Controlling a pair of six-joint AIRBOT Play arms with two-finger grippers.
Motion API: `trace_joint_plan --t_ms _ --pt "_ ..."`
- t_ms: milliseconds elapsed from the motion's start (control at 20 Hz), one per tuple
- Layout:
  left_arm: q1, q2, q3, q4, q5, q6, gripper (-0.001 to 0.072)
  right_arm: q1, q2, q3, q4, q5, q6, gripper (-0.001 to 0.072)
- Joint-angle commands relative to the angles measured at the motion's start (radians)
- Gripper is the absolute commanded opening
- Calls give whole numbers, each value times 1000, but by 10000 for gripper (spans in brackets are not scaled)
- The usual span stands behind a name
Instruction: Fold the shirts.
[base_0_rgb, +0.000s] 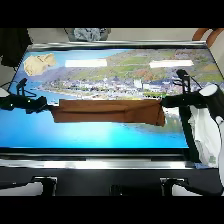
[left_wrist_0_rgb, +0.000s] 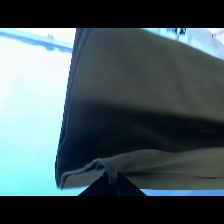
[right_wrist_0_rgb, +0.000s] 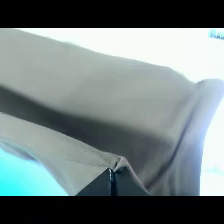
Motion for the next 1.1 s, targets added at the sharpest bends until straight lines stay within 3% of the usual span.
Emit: trace_joint_plan --t_ms 0,250,300,350,400,450,600,800,1050 --pt "-23 -213 167 -14 -47 -22 22 48 -187 115 12 -92 56 47" --pt "-34 -328 188 -38 1 -21 42 61 -264 114 7 -115 64 50" --pt "-31 -328 191 -56 6 -21 251 58 -262 118 8 -115 64 77" --pt "-24 -325 211 -62 -3 -21 569 47 -254 134 7 -89 57 331" --pt "-11 -315 246 -61 -30 -15 671 26 -240 167 5 -17 10 707" --pt "4 -299 280 -61 -56 -1 671 -2 -227 204 -28 69 -19 715" --pt "44 -203 331 -61 -64 2 662 -104 -223 246 -222 262 28 719" --pt "42 -65 332 -61 -80 2 660 -172 -304 206 -109 344 27 720" --pt "10 49 332 -61 -84 2 659 -172 -407 206 21 330 28 720"
